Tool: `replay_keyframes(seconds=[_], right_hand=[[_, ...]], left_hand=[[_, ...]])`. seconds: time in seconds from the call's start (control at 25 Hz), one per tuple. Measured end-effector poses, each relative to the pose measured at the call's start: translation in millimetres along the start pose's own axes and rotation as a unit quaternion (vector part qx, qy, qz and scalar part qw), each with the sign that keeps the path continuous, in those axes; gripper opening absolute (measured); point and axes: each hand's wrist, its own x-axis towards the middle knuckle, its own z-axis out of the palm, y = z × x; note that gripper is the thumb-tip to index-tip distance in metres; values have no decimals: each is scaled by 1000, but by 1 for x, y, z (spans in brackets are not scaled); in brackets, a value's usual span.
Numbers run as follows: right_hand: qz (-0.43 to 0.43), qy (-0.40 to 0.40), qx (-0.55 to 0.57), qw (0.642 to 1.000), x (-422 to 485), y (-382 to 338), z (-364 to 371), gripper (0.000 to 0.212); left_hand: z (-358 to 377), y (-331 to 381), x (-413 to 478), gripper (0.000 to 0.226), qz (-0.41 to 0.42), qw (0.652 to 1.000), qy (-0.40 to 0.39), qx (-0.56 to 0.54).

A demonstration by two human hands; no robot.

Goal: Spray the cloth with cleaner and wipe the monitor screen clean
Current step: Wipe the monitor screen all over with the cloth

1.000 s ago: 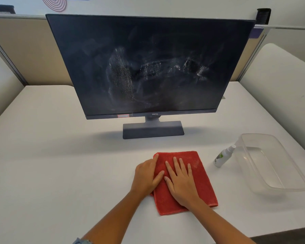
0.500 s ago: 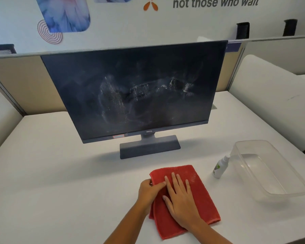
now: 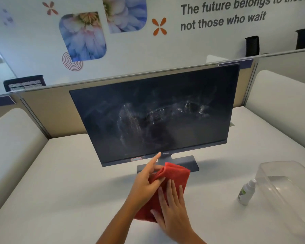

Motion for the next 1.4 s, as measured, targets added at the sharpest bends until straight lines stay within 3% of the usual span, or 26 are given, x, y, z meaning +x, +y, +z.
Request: replay_keyframes(seconds=[0.24,0.36,0.48,0.64,0.76,1.04,1.28,1.4], right_hand=[[-4,60,39,997,133,-52,4,65],[-19,81,24,996,200,-69,-4,63],[-25,54,-11,998,248,-76,-12,66],[-16,49,-40,998,262,-75,-9,71],[-26,74,-57,995,261,-72,-8,77],[63,181,-6,981,287,-60,-21,66],[212,228,-60,949,319,-35,-44,103],[195,234,-52,951,327,-61,-31,91]], left_hand=[[-93,45,35,61,123,983,-1,133],[-137,61,54,52,153,975,51,151],[-177,69,75,48,164,964,99,184],[-219,72,95,39,253,890,220,308],[-236,70,107,36,240,845,289,381],[-239,53,120,49,196,840,221,455],[-240,51,121,55,188,861,211,423],[-243,49,121,59,189,872,199,405]])
